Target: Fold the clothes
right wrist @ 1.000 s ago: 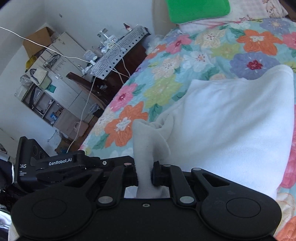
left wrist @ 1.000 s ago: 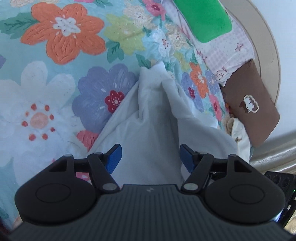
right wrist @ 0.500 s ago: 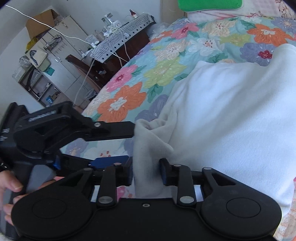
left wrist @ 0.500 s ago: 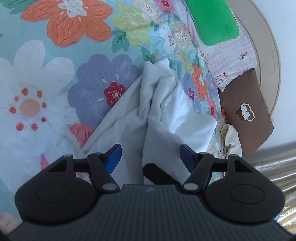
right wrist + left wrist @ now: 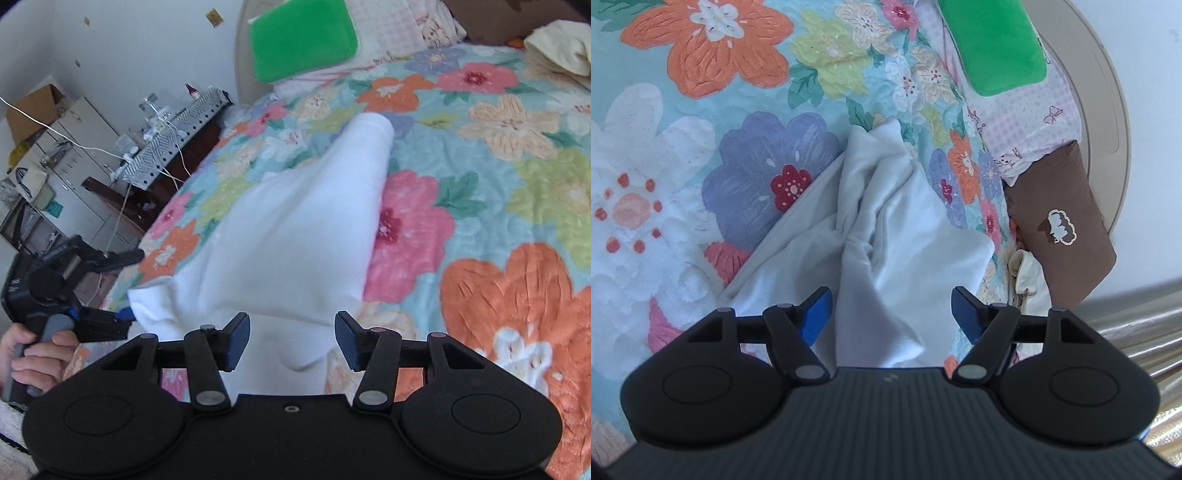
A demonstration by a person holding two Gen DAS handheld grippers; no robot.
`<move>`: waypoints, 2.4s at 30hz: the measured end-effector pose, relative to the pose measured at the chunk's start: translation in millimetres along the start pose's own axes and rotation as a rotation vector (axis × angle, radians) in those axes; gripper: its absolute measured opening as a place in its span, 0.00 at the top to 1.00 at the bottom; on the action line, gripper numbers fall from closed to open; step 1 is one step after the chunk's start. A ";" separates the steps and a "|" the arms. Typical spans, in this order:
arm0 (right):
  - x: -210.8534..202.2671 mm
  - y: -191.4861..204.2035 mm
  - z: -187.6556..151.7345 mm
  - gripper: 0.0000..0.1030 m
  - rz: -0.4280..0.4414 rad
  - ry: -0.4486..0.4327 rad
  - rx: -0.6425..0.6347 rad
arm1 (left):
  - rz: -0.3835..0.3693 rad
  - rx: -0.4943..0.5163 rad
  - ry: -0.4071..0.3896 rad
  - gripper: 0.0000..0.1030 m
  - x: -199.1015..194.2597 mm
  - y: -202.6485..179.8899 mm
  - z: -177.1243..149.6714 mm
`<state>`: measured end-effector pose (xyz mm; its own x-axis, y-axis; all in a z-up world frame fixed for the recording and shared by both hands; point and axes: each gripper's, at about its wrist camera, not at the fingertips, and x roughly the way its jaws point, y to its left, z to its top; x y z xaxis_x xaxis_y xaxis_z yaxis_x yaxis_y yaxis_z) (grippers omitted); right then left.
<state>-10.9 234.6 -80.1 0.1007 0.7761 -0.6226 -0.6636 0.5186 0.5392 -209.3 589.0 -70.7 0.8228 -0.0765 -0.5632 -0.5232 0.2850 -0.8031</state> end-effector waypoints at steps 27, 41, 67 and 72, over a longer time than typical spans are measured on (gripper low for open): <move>24.9 1.9 -31.1 0.43 -0.038 0.089 -0.129 | 0.460 0.256 -0.052 0.91 36.7 -16.4 -27.4; 28.4 28.4 -6.1 0.42 -0.050 0.030 -0.286 | 0.458 0.248 -0.045 0.89 23.7 -20.6 -26.7; 17.6 65.6 -11.2 0.39 -0.067 0.224 -0.502 | 0.359 0.637 -0.048 0.56 23.4 -68.5 31.2; -0.2 45.1 43.0 0.39 -0.048 0.110 -0.336 | 0.377 0.725 0.021 0.54 67.5 -75.6 60.6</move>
<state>-8.9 273.2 -31.3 0.0695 0.7009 -0.7098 -0.8686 0.3924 0.3025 -100.8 620.1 -36.2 0.6122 0.1324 -0.7795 -0.4846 0.8419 -0.2376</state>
